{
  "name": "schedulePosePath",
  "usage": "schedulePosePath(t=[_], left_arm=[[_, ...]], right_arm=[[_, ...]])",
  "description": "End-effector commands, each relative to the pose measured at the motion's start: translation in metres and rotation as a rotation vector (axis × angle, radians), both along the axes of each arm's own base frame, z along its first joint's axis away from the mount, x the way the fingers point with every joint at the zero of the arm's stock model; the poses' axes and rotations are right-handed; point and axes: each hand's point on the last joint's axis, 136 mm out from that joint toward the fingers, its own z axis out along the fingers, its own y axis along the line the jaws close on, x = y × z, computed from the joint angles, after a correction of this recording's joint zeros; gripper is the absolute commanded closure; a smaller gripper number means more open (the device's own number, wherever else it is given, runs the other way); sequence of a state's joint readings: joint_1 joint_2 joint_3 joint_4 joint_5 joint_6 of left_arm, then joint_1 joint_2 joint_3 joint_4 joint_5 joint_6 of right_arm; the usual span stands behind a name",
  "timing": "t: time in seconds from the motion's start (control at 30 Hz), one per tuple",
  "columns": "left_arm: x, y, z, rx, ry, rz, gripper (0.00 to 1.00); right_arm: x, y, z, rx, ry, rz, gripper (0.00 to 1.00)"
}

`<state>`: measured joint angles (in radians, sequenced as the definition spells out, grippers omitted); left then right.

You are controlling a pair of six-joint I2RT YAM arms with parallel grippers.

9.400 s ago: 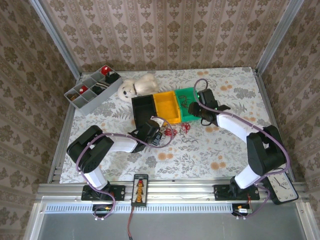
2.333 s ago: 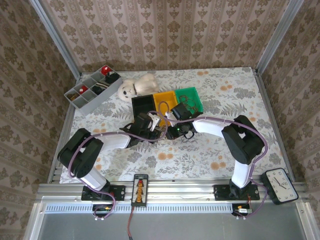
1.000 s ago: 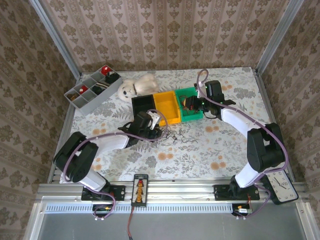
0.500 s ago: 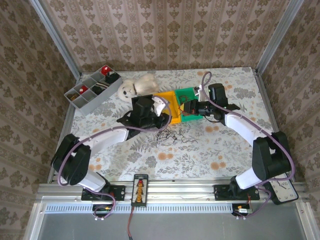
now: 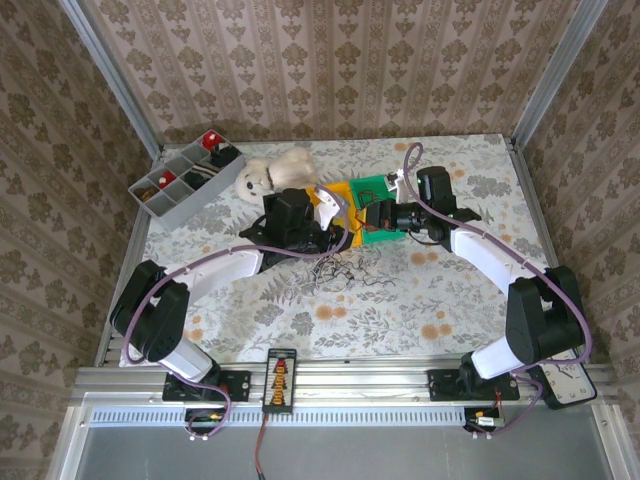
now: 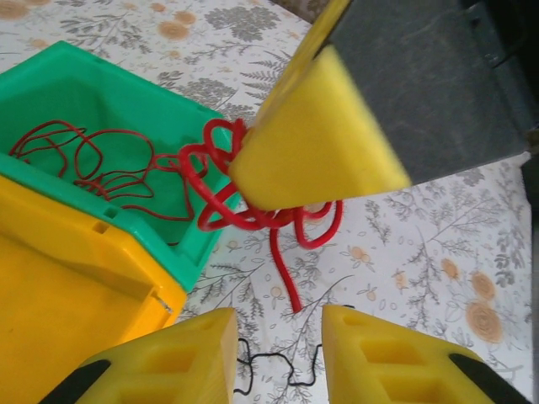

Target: Untangle the cables

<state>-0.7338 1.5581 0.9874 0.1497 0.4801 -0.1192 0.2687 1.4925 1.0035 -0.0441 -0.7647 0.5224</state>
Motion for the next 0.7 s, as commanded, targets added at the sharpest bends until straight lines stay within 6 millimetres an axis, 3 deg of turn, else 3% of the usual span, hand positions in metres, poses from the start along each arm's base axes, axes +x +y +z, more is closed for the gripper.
schedulePosePath(t=[0.0,0.47,0.67], left_arm=[[-0.011,-0.009,0.015,-0.037,0.012,-0.070,0.67],[0.002,-0.019,-0.004,-0.001,0.047,-0.062,0.77],[0.003,-0.020,-0.012,0.004,0.059,-0.058,0.89]], right_arm=[[-0.008,0.006,0.013,0.012,-0.039,0.042,0.94],[-0.011,0.009,0.020,0.005,-0.065,0.058,0.94],[-0.011,0.009,0.023,0.011,-0.073,0.057,0.94]])
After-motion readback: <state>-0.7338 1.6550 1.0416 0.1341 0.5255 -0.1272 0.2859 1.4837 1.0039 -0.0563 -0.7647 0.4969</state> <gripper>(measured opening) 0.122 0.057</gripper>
